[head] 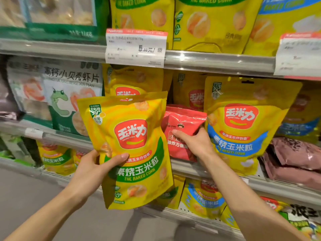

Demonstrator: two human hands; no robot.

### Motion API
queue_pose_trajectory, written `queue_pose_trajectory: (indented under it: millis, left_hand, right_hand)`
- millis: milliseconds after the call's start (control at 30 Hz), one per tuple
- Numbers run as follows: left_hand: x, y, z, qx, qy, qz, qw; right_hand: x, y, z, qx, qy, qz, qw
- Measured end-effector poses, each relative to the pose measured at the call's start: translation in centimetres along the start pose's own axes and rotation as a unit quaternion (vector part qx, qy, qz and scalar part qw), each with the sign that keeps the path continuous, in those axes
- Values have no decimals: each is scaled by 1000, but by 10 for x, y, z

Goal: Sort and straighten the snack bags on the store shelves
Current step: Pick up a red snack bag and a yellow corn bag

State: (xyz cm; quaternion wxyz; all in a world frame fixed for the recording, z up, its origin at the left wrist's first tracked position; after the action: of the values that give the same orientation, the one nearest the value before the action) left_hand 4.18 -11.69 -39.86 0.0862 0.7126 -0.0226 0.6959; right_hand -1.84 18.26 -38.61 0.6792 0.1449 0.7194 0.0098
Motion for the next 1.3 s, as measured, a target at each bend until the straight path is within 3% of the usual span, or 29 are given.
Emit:
queue_pose_trajectory:
  millis: [200,500,1000,1300]
  left_hand:
    - [3,14,4,36,-9,-8,999]
    - [4,18,4,66,-15,-17,998]
    - [11,33,20,67,-32,-51,996]
    - [32,-16,-4,44,-47,-51,997]
  right_hand:
    - [-5,-8,-3,-34,24,-17,999]
    - [-22,6,8,-14,28,-40,999]
    - [-56,21,48,-51,64,-89,993]
    - [-62,76,94,-71,54,-60,994]
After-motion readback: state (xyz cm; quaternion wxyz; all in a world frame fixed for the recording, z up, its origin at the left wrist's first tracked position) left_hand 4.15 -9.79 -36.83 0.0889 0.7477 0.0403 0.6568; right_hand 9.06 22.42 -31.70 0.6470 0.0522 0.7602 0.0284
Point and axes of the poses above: each hand's wrist, its own z-axis away from the middle knuckle, its own y-axis out of the back of the hand, x = y × z, the point moved 4 cm from there along -z, towards the middle knuckle, and after that the axes turned 10 degrees about -x, right-handed, at the moved point
